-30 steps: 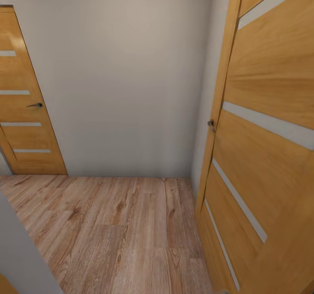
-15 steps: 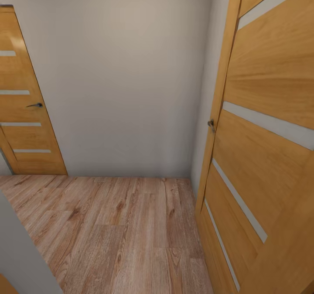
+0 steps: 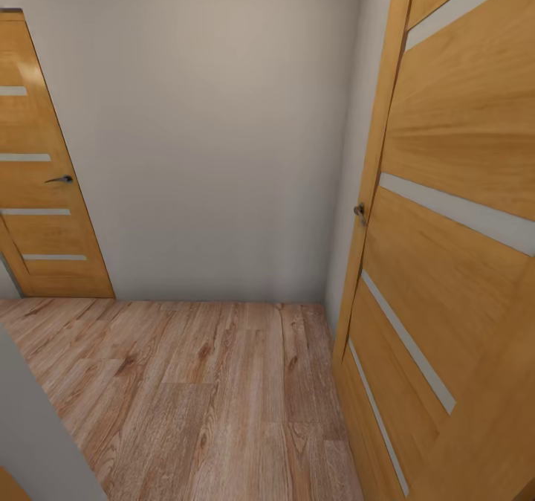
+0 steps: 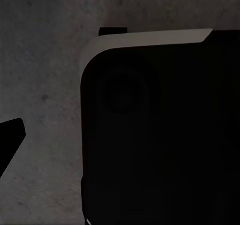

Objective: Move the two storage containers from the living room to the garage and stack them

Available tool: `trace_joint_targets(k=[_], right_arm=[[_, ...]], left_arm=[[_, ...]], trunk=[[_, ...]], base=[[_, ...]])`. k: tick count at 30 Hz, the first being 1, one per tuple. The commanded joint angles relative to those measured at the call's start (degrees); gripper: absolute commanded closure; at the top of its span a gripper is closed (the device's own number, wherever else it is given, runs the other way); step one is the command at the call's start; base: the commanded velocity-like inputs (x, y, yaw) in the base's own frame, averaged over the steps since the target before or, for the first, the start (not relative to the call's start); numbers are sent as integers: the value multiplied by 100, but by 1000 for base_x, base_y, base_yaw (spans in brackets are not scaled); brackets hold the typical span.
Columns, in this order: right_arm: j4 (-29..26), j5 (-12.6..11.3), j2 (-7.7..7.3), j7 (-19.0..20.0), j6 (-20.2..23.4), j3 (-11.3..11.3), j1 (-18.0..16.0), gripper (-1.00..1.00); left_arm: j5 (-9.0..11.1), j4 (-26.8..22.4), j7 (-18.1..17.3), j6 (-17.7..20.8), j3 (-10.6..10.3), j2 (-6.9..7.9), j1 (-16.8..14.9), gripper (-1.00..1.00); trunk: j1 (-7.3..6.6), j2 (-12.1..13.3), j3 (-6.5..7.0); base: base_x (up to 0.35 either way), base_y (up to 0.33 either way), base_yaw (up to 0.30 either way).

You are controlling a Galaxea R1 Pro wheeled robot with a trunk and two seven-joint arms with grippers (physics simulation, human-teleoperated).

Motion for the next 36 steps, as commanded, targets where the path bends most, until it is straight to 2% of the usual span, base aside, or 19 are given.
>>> trace_joint_targets(k=[1,10,15,23,36], right_arm=[[19,-63,3,33,-34,40,5,-100],[21,-69,17,31,16,34,297,-100],[21,-69,22,25,39,31,321,-100],[20,-69,16,24,44,31,325,-100],[18,-69,24,1,53,31,326,-100]], left_arm=[[4,-6,2,-10,3,0,3,-100],[10,-6,13,-10,24,0,5,-100],[10,-6,3,-10,12,4,7,-100],[10,-6,10,-10,10,9,5,-100],[3,-6,-2,-10,-24,0,0,-100]], trunk=[[0,-3,-4],[0,-3,-4],[0,-3,-4],[0,-3,-4],[0,-3,-4]], base=[[0,0,0],[0,0,0],[61,0,0],[267,0,0],[100,-19,0]])
